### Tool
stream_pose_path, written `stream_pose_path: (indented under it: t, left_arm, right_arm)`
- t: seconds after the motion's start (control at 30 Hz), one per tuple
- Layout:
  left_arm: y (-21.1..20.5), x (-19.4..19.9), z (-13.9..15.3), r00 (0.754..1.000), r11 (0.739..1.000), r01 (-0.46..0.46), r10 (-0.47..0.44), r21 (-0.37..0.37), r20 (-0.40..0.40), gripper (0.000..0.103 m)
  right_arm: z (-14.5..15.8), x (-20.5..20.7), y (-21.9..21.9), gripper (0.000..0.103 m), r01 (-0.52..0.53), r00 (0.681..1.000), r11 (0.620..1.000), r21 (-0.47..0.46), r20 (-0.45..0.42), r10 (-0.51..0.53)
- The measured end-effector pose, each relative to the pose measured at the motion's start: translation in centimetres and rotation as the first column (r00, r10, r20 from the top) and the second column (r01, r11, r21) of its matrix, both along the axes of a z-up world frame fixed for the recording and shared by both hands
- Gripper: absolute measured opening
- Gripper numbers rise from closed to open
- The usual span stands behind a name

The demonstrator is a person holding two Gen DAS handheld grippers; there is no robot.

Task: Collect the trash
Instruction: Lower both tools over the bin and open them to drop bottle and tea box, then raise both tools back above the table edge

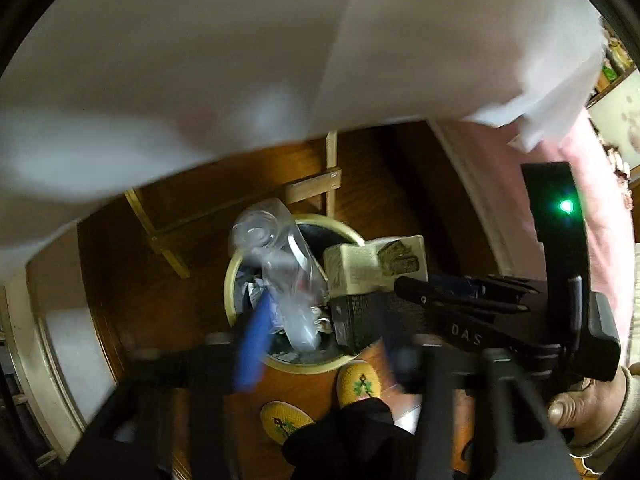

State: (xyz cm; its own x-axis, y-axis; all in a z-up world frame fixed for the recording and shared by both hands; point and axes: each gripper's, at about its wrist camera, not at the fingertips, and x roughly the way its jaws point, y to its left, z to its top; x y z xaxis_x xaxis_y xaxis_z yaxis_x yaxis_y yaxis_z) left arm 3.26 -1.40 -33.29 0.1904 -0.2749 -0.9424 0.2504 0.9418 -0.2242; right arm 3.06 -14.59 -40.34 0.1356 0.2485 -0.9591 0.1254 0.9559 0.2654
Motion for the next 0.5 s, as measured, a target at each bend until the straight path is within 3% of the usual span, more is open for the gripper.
stream_pose_path:
  t: [0.13,0.2,0.5]
  left_arm:
    - [0.0,0.1,-2.3,0.999,0.999,-0.031,0.031,0.029,-0.009,0.079]
    - [0.2,0.1,-3.0,0.999,0.998,-0.050,0.051,0.042,-0.014,0.080]
    - [1.0,-0.3,-1.7,0.990,0.989,-0.137,0.134,0.059,0.041,0.081]
  right_arm:
    - [-2.6,0.7,-0.1,0.031,0.005,1.000,1.000,-0.011,-0.014,-0.005]
    - [-3.2,0.9,-0.2,0.043,0.007,1.000,1.000,-0.024,-0.015,-0.007]
    - [-1.5,0.9,-0.3,0.043,-0.033,0.999,0.999,-0.022,0.043,0.034]
